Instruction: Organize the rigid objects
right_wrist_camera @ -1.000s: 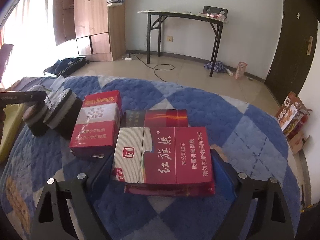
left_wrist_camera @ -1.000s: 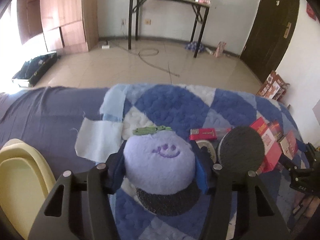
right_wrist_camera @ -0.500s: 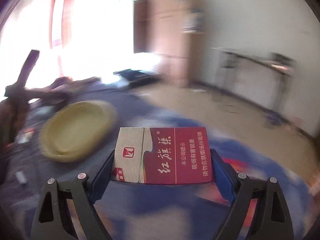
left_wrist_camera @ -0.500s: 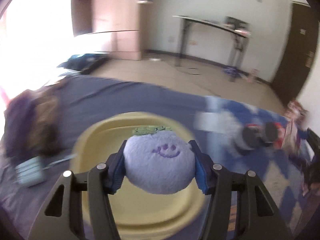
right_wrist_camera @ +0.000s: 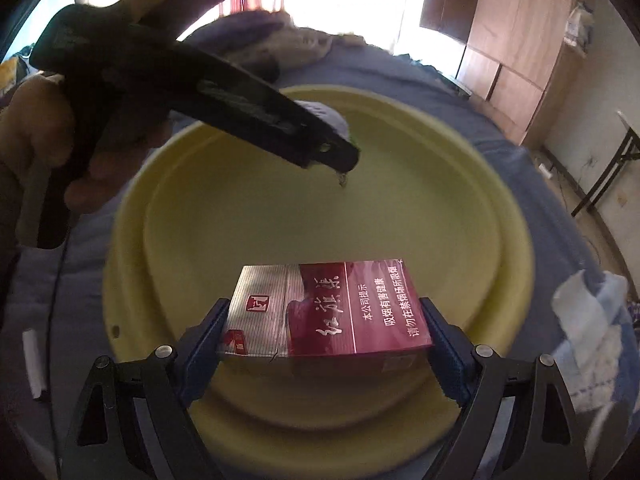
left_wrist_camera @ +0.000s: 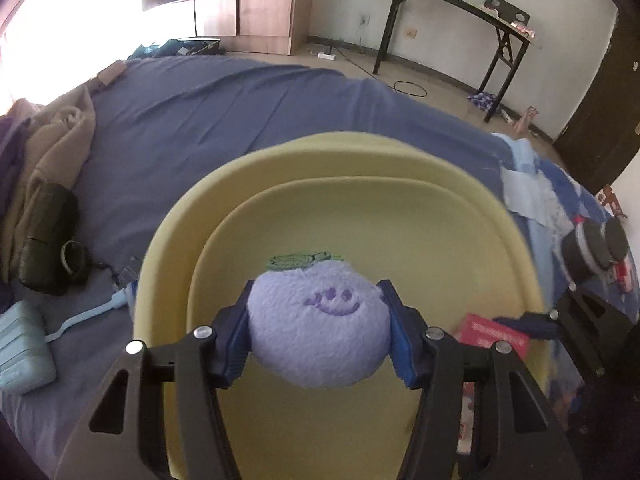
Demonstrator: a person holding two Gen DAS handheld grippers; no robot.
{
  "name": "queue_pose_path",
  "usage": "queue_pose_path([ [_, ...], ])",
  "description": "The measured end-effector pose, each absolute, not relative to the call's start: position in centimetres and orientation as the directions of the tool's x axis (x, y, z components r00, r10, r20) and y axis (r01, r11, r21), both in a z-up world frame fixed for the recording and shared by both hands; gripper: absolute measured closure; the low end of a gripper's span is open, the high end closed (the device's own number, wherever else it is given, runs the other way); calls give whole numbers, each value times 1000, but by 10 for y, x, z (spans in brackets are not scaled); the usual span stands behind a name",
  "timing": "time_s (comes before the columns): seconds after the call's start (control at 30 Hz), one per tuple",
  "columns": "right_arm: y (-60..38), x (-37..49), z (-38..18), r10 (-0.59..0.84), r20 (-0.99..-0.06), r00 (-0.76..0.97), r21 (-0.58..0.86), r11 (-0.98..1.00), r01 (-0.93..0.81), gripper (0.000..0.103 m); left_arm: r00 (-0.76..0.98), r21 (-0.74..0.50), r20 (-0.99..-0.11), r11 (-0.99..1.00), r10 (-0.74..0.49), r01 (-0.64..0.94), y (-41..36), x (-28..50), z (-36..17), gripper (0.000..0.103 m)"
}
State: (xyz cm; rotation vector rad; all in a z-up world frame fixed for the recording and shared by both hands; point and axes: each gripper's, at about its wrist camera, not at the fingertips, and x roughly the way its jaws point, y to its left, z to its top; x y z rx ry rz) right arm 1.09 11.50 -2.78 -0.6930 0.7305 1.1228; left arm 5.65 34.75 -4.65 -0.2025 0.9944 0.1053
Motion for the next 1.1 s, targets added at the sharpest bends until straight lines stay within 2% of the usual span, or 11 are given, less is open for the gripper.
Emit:
queue_pose_path([
  [0.2, 131, 10, -41, 519, -817, 251, -110, 287, -952, 12, 550, -165, -834, 970, -41, -177, 353, 54, -55, 38],
  [0.23, 131, 10, -39, 525, -814, 247, -98, 294, -951, 6, 554, -175, -831, 967, -46, -183, 353, 51, -50, 35],
  [0.27, 125, 14, -34, 538, -806, 246, -87, 303, -949, 1, 564, -177, -825, 967, -44, -184, 353, 47, -44, 28],
  [0.3, 113, 18, -27, 554, -795, 247, -83, 305, -949, 0, 592, -177, -805, 968, -38, -179, 351, 40, -29, 23],
  [0.37, 90, 15, -6, 593, -759, 269, -97, 306, -947, 0, 653, -183, -757, 968, -28, -172, 345, 24, -1, 1],
  [0.43, 52, 17, 23, 639, -705, 309, -96, 346, -933, 0, 699, -195, -713, 971, -43, -139, 331, 15, 26, 0],
  [0.57, -56, 34, 72, 662, -607, 440, -75, 504, -860, 0, 719, -178, -692, 981, -65, -83, 286, 19, 63, 0],
  [0.7, -182, 56, 98, 513, -544, 664, -99, 746, -658, 0, 698, -163, -693, 983, -179, 91, 204, 44, 70, 0],
  [0.8, -260, 73, 87, 370, -562, 739, -82, 865, -495, 0, 681, -178, -689, 969, -247, 172, 153, 61, 55, 0],
  [0.87, -296, 83, 71, 290, -582, 760, -51, 919, -390, 0, 657, -176, -713, 969, -245, 171, 122, 70, 33, 0],
  [1.1, -356, 125, 9, 238, -689, 684, 54, 959, -278, 0, 637, -90, -738, 968, -222, 233, 71, 89, 11, 0],
])
